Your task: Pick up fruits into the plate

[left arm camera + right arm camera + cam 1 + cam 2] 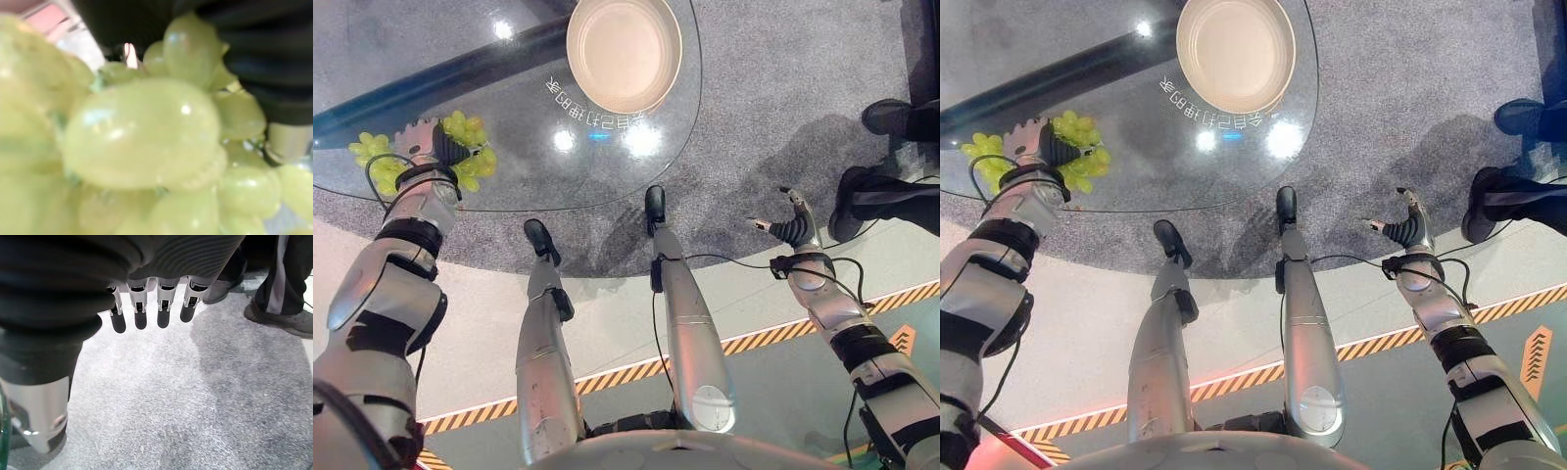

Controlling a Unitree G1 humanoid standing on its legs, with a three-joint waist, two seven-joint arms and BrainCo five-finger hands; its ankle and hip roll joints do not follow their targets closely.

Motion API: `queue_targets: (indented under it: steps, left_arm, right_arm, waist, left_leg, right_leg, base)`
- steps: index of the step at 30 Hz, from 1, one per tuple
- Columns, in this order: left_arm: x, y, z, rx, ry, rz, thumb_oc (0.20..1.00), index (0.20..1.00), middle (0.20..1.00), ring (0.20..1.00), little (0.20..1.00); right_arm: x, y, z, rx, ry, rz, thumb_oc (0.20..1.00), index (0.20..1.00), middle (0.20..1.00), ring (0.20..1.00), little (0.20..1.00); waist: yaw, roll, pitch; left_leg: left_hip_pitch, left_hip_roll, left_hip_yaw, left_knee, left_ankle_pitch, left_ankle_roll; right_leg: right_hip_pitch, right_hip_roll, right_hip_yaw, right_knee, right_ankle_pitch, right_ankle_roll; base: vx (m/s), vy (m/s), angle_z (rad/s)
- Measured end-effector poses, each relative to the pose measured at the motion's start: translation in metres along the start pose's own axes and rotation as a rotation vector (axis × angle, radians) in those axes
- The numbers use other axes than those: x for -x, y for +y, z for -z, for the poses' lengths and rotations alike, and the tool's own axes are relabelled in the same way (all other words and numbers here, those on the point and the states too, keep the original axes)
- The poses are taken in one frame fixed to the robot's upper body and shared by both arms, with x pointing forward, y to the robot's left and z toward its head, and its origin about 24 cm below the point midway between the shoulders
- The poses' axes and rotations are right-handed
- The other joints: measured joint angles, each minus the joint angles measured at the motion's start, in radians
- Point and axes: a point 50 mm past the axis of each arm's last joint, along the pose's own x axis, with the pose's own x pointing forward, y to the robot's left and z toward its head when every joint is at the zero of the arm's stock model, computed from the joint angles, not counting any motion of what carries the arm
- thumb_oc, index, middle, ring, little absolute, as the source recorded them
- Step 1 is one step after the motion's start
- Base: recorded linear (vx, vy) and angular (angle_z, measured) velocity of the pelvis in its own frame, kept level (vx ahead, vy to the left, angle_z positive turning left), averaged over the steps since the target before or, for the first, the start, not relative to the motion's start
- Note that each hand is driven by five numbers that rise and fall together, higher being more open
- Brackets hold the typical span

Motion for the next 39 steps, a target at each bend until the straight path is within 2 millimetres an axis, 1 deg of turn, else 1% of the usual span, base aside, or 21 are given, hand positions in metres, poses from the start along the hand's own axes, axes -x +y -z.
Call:
queue_targets:
  steps: [2,4,5,7,12,13,16,19,21,22,24,29,32,35,37,38,39]
  left_arm:
    - [0.003,-0.003,0.005,0.094,0.029,-0.023,0.2,0.2,0.2,0.2,0.2]
    - [0.004,-0.004,0.005,0.145,0.04,-0.042,0.2,0.2,0.2,0.2,0.2]
    - [0.005,-0.004,0.004,0.241,0.055,-0.069,0.2,0.2,0.2,0.2,0.2]
    - [0.007,-0.001,-0.001,0.355,0.045,-0.11,0.2,0.2,0.2,0.2,0.2]
    - [0.011,0.003,-0.005,0.536,0.026,-0.18,0.2,0.2,0.2,0.2,0.2]
    - [0.012,0.005,-0.008,0.586,0.008,-0.198,0.2,0.2,0.2,0.2,0.2]
    - [0.015,0.009,-0.019,0.666,-0.053,-0.209,0.2,0.2,0.2,0.2,0.2]
    - [0.019,0.015,-0.03,0.772,-0.109,-0.222,0.2,0.2,0.2,0.2,0.2]
    - [0.025,0.014,-0.036,0.838,-0.137,-0.218,0.2,0.2,0.2,0.2,0.2]
    - [0.026,0.014,-0.036,0.847,-0.143,-0.217,0.2,0.2,0.2,0.2,0.2]
    - [0.032,0.01,-0.035,0.913,-0.136,-0.216,0.2,0.2,0.2,0.2,0.2]
    - [0.037,0.014,-0.033,0.99,-0.151,-0.224,0.2,0.2,0.2,0.2,0.2]
    - [0.042,0.018,-0.031,1.027,-0.186,-0.224,0.2,0.2,0.2,0.2,0.2]
    - [0.051,0.02,-0.037,1.056,-0.262,-0.195,0.2,0.2,0.2,0.2,0.2]
    - [0.058,0.026,-0.042,1.082,-0.326,-0.175,0.2,0.2,0.2,0.2,0.2]
    - [0.067,0.031,-0.047,1.102,-0.389,-0.144,0.2,0.2,0.2,0.2,0.2]
    - [0.071,0.031,-0.049,1.103,-0.421,-0.114,0.2,0.2,0.2,0.2,0.2]
  right_arm:
    - [0.0,0.0,0.0,0.0,0.002,0.0,1.0,1.0,1.0,1.0,1.0]
    - [0.001,0.0,0.001,-0.001,0.002,0.0,1.0,1.0,1.0,1.0,1.0]
    - [0.002,0.002,0.002,-0.003,0.006,-0.004,1.0,1.0,1.0,1.0,1.0]
    - [0.006,0.005,0.006,-0.005,0.012,-0.015,1.0,1.0,1.0,1.0,1.0]
    - [0.016,0.015,0.01,-0.033,0.018,-0.042,1.0,1.0,1.0,1.0,1.0]
    - [0.02,0.02,0.011,-0.046,0.02,-0.055,1.0,1.0,1.0,1.0,1.0]
    - [0.026,0.028,0.013,-0.065,0.032,-0.075,1.0,1.0,1.0,1.0,1.0]
    - [0.03,0.032,0.011,-0.089,0.016,-0.09,1.0,1.0,1.0,1.0,1.0]
    - [0.034,0.035,0.015,-0.094,0.024,-0.105,1.0,1.0,1.0,1.0,1.0]
    - [0.035,0.036,0.016,-0.091,0.024,-0.112,1.0,1.0,1.0,1.0,1.0]
    - [0.042,0.042,0.02,-0.074,0.025,-0.147,1.0,1.0,1.0,1.0,1.0]
    - [0.051,0.051,0.02,-0.085,-0.008,-0.276,1.0,1.0,1.0,1.0,1.0]
    - [0.054,0.054,0.013,-0.112,-0.06,-0.358,1.0,1.0,1.0,1.0,1.0]
    - [0.054,0.052,0.005,-0.138,-0.113,-0.408,1.0,1.0,1.0,1.0,1.0]
    - [0.052,0.05,-0.009,-0.152,-0.177,-0.451,1.0,1.0,1.0,1.0,1.0]
    - [0.05,0.044,-0.025,-0.143,-0.249,-0.504,1.0,1.0,1.0,1.0,1.0]
    - [0.051,0.042,-0.03,-0.133,-0.279,-0.533,1.0,1.0,1.0,1.0,1.0]
  waist:
    - [-0.002,-0.001,0.001]
    - [-0.003,-0.001,0.001]
    - [-0.003,-0.001,0.001]
    - [0.001,-0.002,0.001]
    - [0.014,-0.006,0.003]
    - [0.02,-0.006,0.003]
    - [0.031,-0.006,0.003]
    - [0.044,-0.006,0.004]
    - [0.054,-0.005,0.004]
    - [0.058,-0.005,0.004]
    - [0.065,-0.004,0.005]
    - [0.088,0.002,0.01]
    - [0.098,0.004,0.011]
    - [0.11,0.007,0.009]
    - [0.124,0.009,0.008]
    - [0.135,0.012,0.007]
    - [0.138,0.014,0.001]
  left_leg:
    - [0.0,0.001,-0.004,0.009,-0.002,-0.001]
    - [0.001,0.001,-0.01,0.016,-0.003,0.0]
    - [0.001,0.002,-0.018,0.02,-0.003,0.0]
    - [0.006,0.003,-0.029,0.028,-0.003,0.0]
    - [0.041,0.002,-0.037,0.03,-0.003,0.0]
    - [0.053,0.002,-0.036,0.03,-0.003,0.0]
    - [0.086,0.001,-0.038,0.028,-0.002,0.001]
    - [0.145,-0.002,-0.041,0.004,0.003,0.0]
    - [0.2,-0.003,-0.041,-0.03,0.017,0.001]
    - [0.217,-0.003,-0.04,-0.037,0.019,0.0]
    - [0.29,-0.003,-0.039,-0.072,0.025,-0.001]
    - [0.423,-0.005,-0.041,-0.125,0.036,-0.002]
    - [0.504,-0.007,-0.041,-0.157,0.037,-0.003]
    - [0.566,-0.008,-0.043,-0.181,0.036,-0.004]
    - [0.585,-0.011,-0.044,-0.183,0.033,-0.005]
    - [0.611,-0.012,-0.046,-0.188,0.031,-0.005]
    - [0.63,-0.013,-0.045,-0.196,0.031,-0.005]
  right_leg:
    - [0.005,0.0,-0.003,0.001,0.0,0.0]
    - [0.013,0.0,-0.006,0.002,0.0,0.0]
    - [0.02,0.0,-0.013,0.002,0.001,-0.001]
    - [0.036,-0.001,-0.022,0.001,0.001,-0.002]
    - [0.078,-0.003,-0.029,0.0,0.001,-0.002]
    - [0.089,-0.003,-0.029,0.0,0.001,-0.002]
    - [0.124,-0.005,-0.034,-0.001,0.001,-0.002]
    - [0.185,-0.008,-0.046,-0.02,0.0,0.0]
    - [0.237,-0.008,-0.053,-0.039,0.001,0.0]
    - [0.249,-0.008,-0.053,-0.041,0.001,0.0]
    - [0.321,-0.007,-0.063,-0.065,0.0,0.0]
    - [0.458,-0.006,-0.081,-0.114,0.003,0.005]
    - [0.55,-0.006,-0.095,-0.155,0.003,0.006]
    - [0.621,-0.006,-0.107,-0.192,0.004,0.008]
    - [0.645,-0.008,-0.109,-0.203,0.006,0.011]
    - [0.675,-0.009,-0.113,-0.213,0.008,0.014]
    - [0.692,-0.009,-0.114,-0.217,0.008,0.014]
  base:
    - [-0.01,-0.015,0.01]
    - [-0.02,-0.031,0.06]
    - [-0.02,-0.026,0.1]
    - [-0.02,-0.031,0.1]
    - [-0.01,-0.008,0.04]
    - [0.0,0.0,0.0]
    - [-0.01,-0.028,0.03]
    - [-0.01,-0.032,0.06]
    - [0.0,-0.007,0.03]
    - [0.0,0.0,0.0]
    - [0.01,-0.009,0.02]
    - [0.03,-0.043,0.06]
    - [0.1,-0.018,0.06]
    - [0.1,-0.017,0.08]
    - [0.12,-0.056,0.03]
    - [0.12,-0.067,0.04]
    - [0.09,-0.056,0.05]
